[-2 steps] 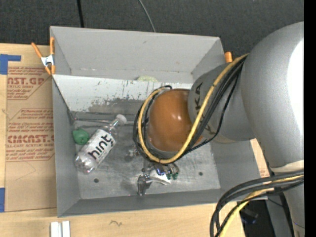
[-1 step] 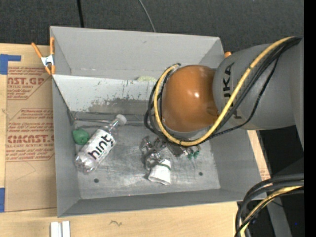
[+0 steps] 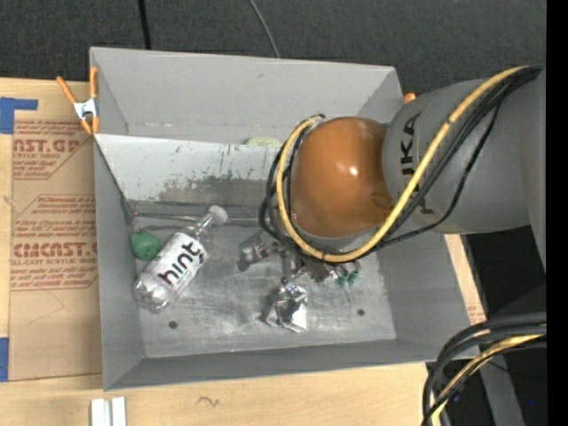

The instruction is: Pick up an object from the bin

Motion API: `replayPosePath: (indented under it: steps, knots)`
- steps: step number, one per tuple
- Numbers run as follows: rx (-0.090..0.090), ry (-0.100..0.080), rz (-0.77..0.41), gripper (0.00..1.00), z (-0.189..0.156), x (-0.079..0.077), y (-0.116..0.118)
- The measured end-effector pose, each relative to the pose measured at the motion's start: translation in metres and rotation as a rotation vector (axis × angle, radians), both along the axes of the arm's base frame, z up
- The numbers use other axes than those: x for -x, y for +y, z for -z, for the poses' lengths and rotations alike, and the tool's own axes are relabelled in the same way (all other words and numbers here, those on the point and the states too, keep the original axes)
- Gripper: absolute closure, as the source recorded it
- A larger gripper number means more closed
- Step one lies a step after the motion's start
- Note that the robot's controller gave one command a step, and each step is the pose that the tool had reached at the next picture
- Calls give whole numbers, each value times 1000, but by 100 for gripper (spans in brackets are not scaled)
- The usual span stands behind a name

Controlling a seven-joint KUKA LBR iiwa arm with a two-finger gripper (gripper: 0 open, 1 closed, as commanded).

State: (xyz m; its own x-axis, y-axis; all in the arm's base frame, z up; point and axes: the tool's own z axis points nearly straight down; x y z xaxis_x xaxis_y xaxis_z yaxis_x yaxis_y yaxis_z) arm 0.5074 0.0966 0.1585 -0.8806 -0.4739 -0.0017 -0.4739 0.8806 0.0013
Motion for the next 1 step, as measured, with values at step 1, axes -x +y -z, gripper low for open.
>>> replayPosePath:
  steps: [1]
  knots:
    - [0,0,0,0,0,0,0]
